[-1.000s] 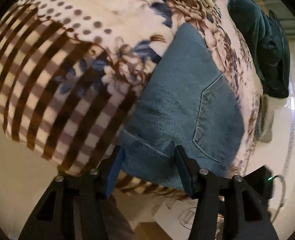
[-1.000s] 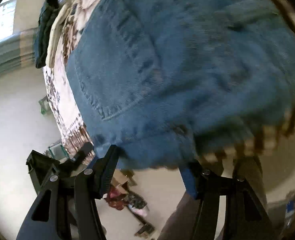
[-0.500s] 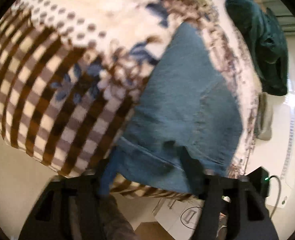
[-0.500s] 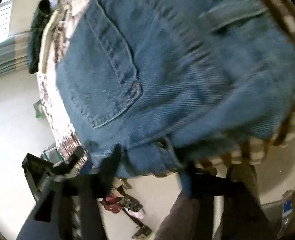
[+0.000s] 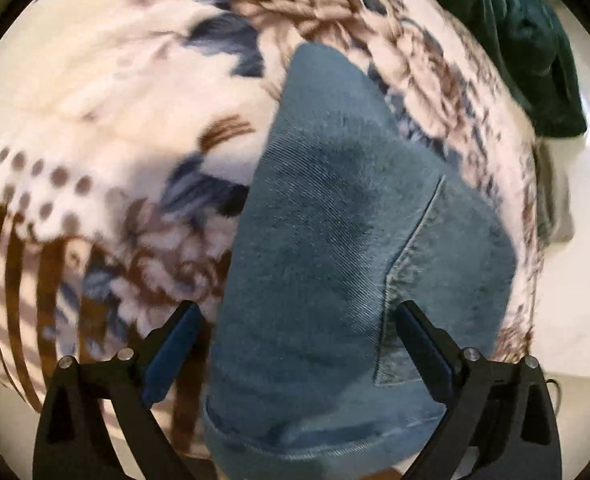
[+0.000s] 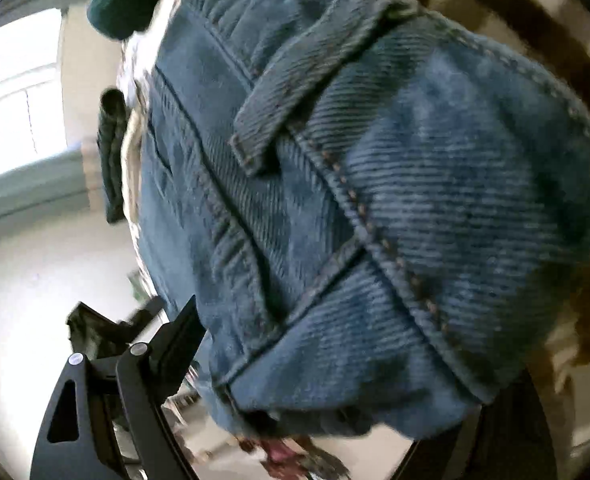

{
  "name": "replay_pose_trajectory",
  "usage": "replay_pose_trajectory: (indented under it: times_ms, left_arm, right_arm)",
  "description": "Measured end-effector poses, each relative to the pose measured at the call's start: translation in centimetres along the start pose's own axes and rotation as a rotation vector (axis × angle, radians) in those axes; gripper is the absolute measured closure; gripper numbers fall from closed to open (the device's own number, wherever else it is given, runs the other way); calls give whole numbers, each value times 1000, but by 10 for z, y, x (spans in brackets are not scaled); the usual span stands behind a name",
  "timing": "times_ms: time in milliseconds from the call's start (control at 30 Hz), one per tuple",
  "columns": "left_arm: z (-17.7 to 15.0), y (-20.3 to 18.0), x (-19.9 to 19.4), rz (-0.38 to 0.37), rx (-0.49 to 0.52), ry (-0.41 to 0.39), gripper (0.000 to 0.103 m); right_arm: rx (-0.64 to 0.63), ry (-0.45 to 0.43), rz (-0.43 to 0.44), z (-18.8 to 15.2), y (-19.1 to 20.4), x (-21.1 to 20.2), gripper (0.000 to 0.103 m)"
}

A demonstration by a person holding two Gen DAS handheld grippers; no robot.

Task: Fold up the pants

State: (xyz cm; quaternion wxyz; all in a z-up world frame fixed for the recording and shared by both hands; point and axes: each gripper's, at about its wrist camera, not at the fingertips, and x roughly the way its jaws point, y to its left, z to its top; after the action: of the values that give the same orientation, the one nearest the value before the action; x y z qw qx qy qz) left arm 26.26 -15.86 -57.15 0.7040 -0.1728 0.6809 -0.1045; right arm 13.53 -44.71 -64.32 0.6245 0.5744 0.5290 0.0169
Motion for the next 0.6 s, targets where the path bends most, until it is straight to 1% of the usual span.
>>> replay_pose_trajectory:
  times_ms: [33, 100, 133, 233, 367, 433, 467, 500, 533, 567, 600]
  left_arm:
    - [0, -2, 2, 10, 16, 5, 4]
    - [1, -3, 4, 21, 32, 6, 4]
    - [1, -3, 5, 26, 35, 4, 4]
    - [5, -4, 9, 42, 33, 3, 4]
    - [5, -5, 14, 36, 26, 5, 4]
    - [6, -6, 16, 29, 19, 5, 4]
    - [6, -5, 16, 26, 16, 4, 4]
    - [7, -5, 16, 23, 13, 3, 4]
    - [7, -4, 17, 17, 7, 1, 4]
    - [8, -4, 17, 10, 2, 2, 3]
    - [8, -2, 17, 2, -2, 3, 3]
  right_arm:
    - [1, -13, 15, -1, 1, 0, 13]
    - [5, -40, 83, -2, 6, -4, 13]
    - [-6, -44, 94, -2, 8, -5, 13]
    - [-47, -34, 57, 3, 12, 4, 13]
    - [-41, -27, 49, 8, 11, 13, 13]
    - [-36, -39, 44, 9, 15, 18, 14]
    - [-37, -51, 39, 8, 20, 19, 20]
    - [-48, -64, 25, 6, 25, 16, 31]
    - [-68, -74, 17, 1, 25, 5, 36]
    - [-103, -92, 20, 0, 35, -2, 41]
    - [-126, -102, 18, 1, 41, -5, 41]
